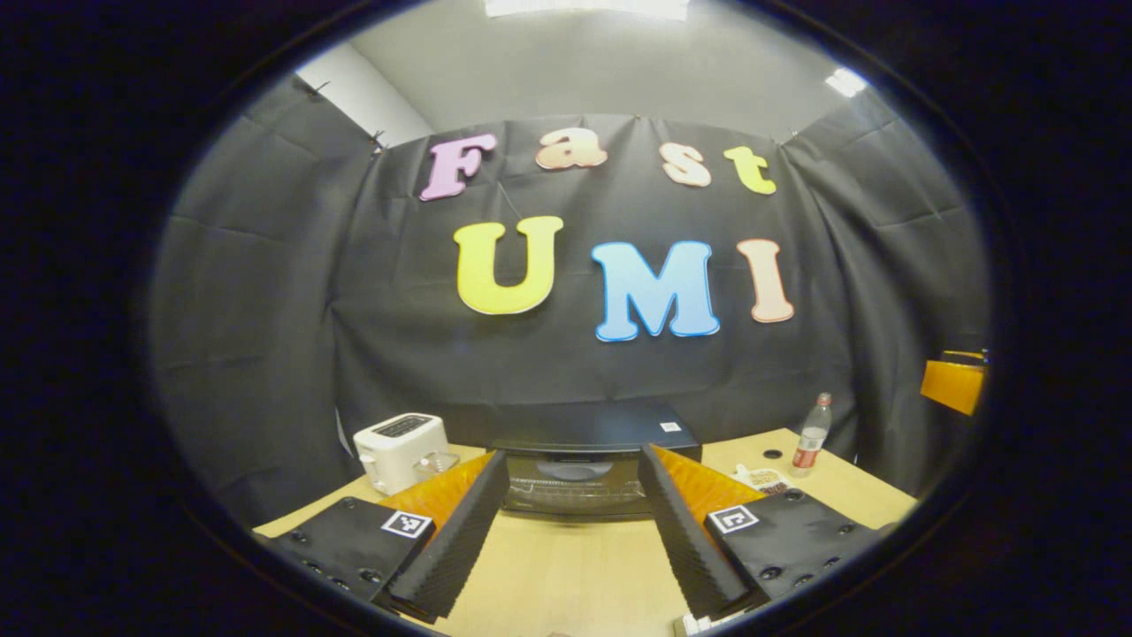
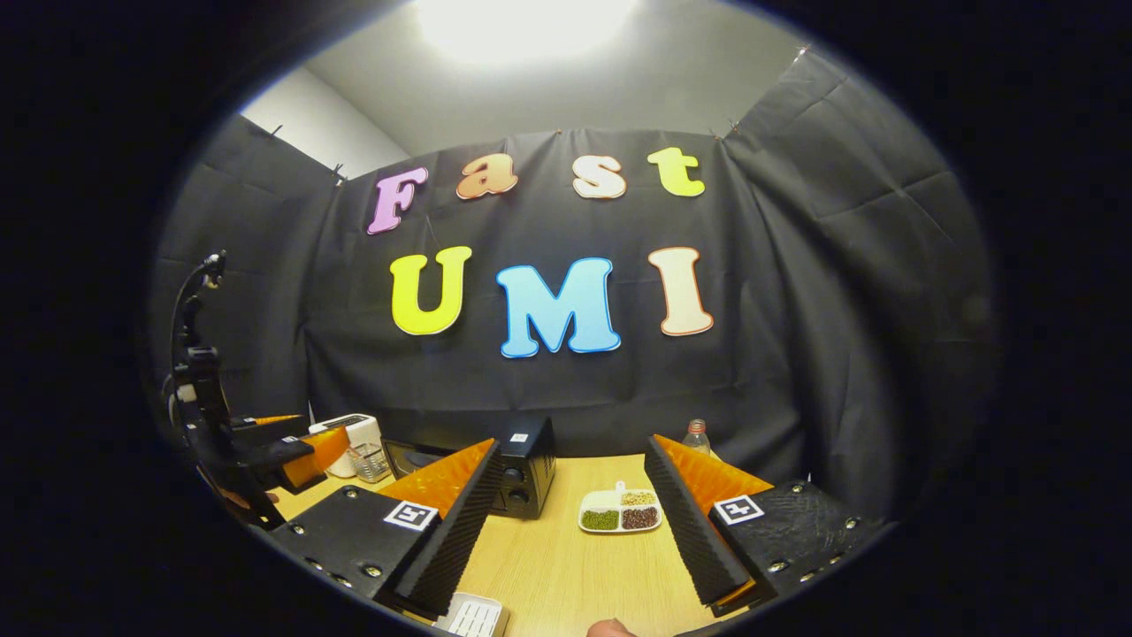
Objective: Open the electric oven with the left hand, put the food in, and close the electric oven.
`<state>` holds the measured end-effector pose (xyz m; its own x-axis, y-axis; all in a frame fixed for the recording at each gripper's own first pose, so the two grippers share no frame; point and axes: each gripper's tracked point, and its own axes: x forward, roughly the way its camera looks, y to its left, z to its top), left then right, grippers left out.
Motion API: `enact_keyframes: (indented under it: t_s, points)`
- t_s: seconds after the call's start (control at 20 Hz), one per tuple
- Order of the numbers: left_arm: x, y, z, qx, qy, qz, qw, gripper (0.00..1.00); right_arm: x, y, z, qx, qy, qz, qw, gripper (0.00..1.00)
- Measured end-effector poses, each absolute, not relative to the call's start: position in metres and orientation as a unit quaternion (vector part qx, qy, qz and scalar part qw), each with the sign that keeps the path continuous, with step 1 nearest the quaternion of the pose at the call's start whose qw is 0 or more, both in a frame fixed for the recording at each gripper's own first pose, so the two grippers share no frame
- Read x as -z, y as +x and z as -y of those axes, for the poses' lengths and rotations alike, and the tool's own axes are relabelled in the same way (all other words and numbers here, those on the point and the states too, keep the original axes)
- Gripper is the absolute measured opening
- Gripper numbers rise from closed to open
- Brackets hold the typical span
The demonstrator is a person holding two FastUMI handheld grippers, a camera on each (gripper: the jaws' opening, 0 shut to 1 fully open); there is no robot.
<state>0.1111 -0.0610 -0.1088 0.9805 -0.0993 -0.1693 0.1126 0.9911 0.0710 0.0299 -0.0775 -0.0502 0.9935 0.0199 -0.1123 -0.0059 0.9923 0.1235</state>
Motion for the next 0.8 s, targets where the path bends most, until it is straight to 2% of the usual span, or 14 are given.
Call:
enact_keyframes:
  t_s: [0.35, 0.4, 0.6, 0.65, 0.8]
  points:
    - [0.066, 0.065, 0.013, 0.033, 0.037, -0.060, 0.997, 1.00, 0.034, 0.004, 0.071, 0.002, 0.047, -0.039, 0.998, 0.98]
    - [0.064, 0.060, 0.007, 0.032, 0.038, -0.059, 0.997, 0.94, 0.033, 0.000, 0.069, 0.006, 0.048, -0.039, 0.998, 0.98]
    - [0.054, 0.043, -0.009, 0.034, 0.051, -0.048, 0.997, 0.94, 0.028, -0.013, 0.062, 0.019, 0.050, -0.034, 0.998, 0.98]
    - [0.054, 0.039, -0.010, 0.037, 0.051, -0.048, 0.997, 1.00, 0.027, -0.015, 0.061, 0.023, 0.050, -0.033, 0.998, 0.98]
    - [0.047, 0.035, -0.013, 0.045, 0.046, -0.042, 0.997, 1.00, 0.024, -0.019, 0.059, 0.030, 0.052, -0.032, 0.998, 0.98]
